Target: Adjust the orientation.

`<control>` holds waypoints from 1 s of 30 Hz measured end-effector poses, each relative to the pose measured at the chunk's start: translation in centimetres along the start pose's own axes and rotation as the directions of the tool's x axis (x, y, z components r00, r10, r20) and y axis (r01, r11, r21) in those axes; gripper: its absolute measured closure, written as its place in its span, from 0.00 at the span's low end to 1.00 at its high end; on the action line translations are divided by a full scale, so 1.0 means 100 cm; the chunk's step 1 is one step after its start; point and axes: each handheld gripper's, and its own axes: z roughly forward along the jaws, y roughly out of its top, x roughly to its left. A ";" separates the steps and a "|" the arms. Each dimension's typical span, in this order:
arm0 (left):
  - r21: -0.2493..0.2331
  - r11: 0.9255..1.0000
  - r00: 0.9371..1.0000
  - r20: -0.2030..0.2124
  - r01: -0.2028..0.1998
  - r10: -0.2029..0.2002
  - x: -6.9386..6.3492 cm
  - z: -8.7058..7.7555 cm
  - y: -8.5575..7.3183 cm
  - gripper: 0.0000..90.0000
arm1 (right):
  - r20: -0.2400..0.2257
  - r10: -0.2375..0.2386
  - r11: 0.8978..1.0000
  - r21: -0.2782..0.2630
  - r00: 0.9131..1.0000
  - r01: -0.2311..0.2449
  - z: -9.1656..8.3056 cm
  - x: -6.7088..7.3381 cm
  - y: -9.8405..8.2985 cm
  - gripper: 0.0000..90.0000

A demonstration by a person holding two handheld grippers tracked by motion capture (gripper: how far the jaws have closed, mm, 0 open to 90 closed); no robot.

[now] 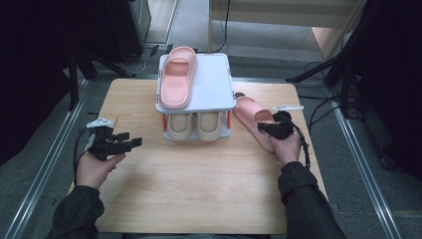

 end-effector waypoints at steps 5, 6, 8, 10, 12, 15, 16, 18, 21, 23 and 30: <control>0.003 1.000 1.000 0.009 -0.002 0.002 0.001 0.001 0.001 0.41 | -0.004 -0.016 1.000 0.009 1.000 0.016 0.009 0.019 0.002 1.00; 0.004 1.000 1.000 0.008 -0.002 0.002 0.001 0.001 0.001 0.41 | -0.002 -0.018 1.000 0.008 1.000 0.019 0.010 0.022 0.003 1.00; 0.003 1.000 1.000 0.009 0.000 0.000 0.002 0.001 0.001 0.41 | 0.001 -0.020 1.000 0.008 1.000 0.020 0.012 0.024 0.003 1.00; 0.002 1.000 1.000 0.009 0.000 0.000 0.003 0.001 0.001 0.41 | 0.004 -0.020 1.000 0.005 1.000 0.020 0.012 0.024 0.004 0.98; 0.003 1.000 1.000 0.008 0.007 -0.007 0.005 0.001 0.001 0.41 | 0.008 -0.032 0.999 0.002 0.999 0.032 0.009 0.024 0.005 0.95; -0.003 1.000 1.000 0.011 0.015 -0.015 0.007 0.000 0.001 0.41 | 0.006 -0.023 0.999 -0.033 1.000 0.023 -0.002 0.024 0.008 0.88; -0.004 1.000 1.000 0.013 0.019 -0.019 0.007 0.000 0.001 0.41 | 0.004 -0.018 0.999 -0.043 1.000 0.018 -0.006 0.023 0.009 0.86; -0.004 1.000 1.000 0.015 0.019 -0.019 0.008 0.000 0.002 0.41 | 0.007 -0.015 0.998 -0.058 1.000 0.015 -0.011 0.023 0.010 0.86; -0.011 1.000 1.000 0.021 0.024 -0.023 0.009 0.000 0.003 0.41 | 0.048 -0.039 0.994 -0.098 0.998 0.043 -0.025 0.021 0.012 0.77; -0.008 1.000 1.000 0.023 0.018 -0.018 0.009 0.000 0.004 0.41 | 0.067 -0.028 0.993 -0.110 0.997 0.035 -0.028 0.017 0.012 0.72; -0.008 1.000 0.999 0.037 0.028 -0.028 0.009 -0.002 0.002 0.41 | 0.121 0.034 0.992 -0.126 0.992 -0.018 -0.027 -0.003 0.011 0.61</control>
